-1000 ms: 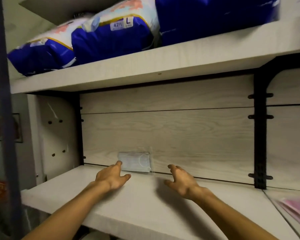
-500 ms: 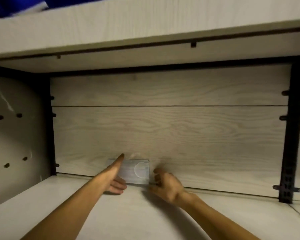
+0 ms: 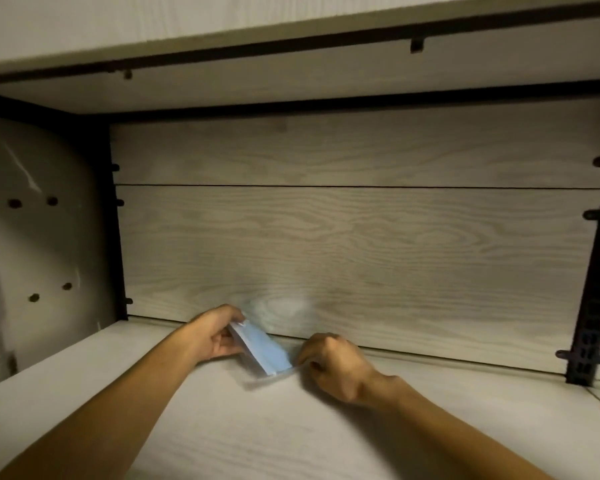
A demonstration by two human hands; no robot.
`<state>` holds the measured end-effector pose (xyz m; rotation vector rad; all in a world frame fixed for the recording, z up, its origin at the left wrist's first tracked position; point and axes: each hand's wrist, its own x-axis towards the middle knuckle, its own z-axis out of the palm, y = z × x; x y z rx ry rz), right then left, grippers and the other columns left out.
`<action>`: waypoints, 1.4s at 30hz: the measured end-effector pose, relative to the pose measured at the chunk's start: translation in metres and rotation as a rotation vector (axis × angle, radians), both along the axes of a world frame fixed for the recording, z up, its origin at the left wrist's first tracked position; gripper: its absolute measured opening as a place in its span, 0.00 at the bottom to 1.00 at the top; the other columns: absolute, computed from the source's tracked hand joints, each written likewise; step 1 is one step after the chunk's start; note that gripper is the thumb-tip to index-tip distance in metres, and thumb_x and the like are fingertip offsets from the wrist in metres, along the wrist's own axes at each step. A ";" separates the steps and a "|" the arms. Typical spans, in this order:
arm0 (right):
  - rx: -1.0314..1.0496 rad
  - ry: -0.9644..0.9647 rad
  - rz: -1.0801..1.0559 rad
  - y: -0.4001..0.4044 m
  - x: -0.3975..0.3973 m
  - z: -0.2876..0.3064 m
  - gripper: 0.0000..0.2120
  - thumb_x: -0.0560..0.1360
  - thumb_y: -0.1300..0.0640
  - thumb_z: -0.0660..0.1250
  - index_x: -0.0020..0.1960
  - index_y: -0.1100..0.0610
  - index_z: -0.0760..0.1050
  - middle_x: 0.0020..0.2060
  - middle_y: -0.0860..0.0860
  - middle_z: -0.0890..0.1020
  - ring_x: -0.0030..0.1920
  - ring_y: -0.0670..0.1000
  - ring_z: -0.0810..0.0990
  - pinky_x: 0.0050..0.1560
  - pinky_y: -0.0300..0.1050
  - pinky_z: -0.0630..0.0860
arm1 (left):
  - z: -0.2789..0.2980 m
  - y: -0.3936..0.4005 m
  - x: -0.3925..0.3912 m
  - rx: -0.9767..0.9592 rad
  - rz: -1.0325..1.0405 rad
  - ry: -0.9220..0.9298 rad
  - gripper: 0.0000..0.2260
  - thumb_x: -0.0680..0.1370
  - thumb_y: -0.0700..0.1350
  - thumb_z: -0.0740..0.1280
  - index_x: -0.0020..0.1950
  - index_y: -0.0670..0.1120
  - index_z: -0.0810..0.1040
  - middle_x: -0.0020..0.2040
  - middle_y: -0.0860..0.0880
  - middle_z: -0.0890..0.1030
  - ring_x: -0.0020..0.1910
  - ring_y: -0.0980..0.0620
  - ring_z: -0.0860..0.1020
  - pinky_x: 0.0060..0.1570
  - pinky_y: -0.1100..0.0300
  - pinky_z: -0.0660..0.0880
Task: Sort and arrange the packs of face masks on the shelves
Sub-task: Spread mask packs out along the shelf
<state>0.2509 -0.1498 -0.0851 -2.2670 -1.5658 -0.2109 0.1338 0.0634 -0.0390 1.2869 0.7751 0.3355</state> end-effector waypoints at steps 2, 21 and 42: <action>0.025 0.125 -0.049 -0.014 -0.003 0.002 0.17 0.71 0.59 0.63 0.56 0.51 0.84 0.57 0.46 0.84 0.58 0.49 0.81 0.59 0.41 0.76 | -0.004 -0.005 -0.007 0.027 0.038 -0.005 0.06 0.78 0.33 0.62 0.54 0.37 0.75 0.46 0.38 0.80 0.41 0.44 0.80 0.24 0.55 0.80; 0.210 0.345 -0.312 -0.222 -0.040 0.006 0.23 0.81 0.44 0.62 0.73 0.53 0.70 0.67 0.49 0.78 0.64 0.51 0.77 0.62 0.44 0.72 | 0.019 -0.222 -0.075 0.170 -0.169 -0.094 0.07 0.79 0.39 0.66 0.54 0.38 0.80 0.46 0.41 0.86 0.41 0.46 0.84 0.54 0.51 0.79; 0.465 0.586 -0.372 -0.511 -0.216 -0.024 0.19 0.84 0.50 0.56 0.52 0.60 0.81 0.46 0.55 0.85 0.46 0.53 0.83 0.48 0.46 0.80 | -0.013 -0.482 -0.167 0.205 -0.676 -0.167 0.20 0.69 0.45 0.75 0.57 0.39 0.78 0.45 0.42 0.86 0.51 0.41 0.82 0.58 0.48 0.78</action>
